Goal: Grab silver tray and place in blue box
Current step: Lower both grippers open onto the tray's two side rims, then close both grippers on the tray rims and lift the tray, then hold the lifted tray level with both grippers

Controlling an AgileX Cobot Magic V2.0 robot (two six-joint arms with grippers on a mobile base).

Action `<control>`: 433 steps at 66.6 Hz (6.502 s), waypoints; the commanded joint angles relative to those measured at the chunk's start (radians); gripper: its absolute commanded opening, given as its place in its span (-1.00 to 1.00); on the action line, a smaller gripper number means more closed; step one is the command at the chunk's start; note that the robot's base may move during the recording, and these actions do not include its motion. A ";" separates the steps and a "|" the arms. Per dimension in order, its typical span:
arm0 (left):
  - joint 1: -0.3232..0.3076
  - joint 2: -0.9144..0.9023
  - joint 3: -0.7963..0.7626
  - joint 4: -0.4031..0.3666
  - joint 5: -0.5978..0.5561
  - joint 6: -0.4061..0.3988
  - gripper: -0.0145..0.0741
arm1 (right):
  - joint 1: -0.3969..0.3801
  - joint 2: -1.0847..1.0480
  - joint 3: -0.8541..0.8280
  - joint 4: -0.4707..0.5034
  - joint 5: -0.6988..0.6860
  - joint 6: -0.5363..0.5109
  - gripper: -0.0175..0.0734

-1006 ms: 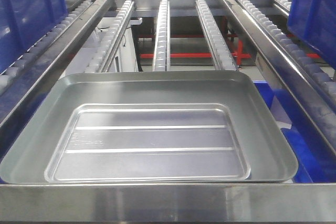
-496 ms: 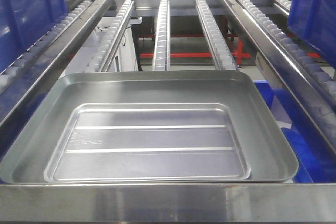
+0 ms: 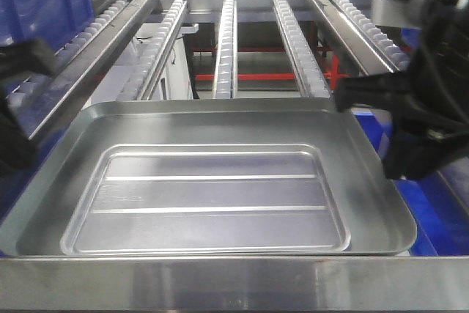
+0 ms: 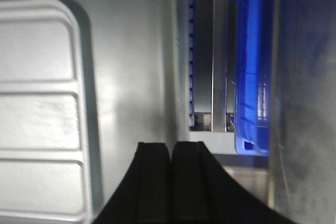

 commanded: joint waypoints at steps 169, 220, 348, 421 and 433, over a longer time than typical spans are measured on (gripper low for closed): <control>-0.179 0.343 -0.332 0.297 0.244 -0.307 -0.32 | 0.140 0.181 -0.181 -0.094 0.026 0.134 0.06; -0.181 0.381 -0.332 0.267 0.243 -0.307 -0.68 | 0.140 0.185 -0.181 -0.093 0.026 0.134 -0.21; -0.681 -0.103 -0.154 0.402 0.552 -0.773 -0.69 | 0.551 -0.217 -0.027 -0.145 0.374 0.576 -0.50; -0.681 -0.103 -0.154 0.402 0.557 -0.773 -0.69 | 0.551 -0.217 -0.027 -0.154 0.375 0.576 -0.50; -0.681 -0.103 -0.154 0.402 0.557 -0.773 -0.69 | 0.551 -0.217 -0.027 -0.154 0.375 0.576 -0.50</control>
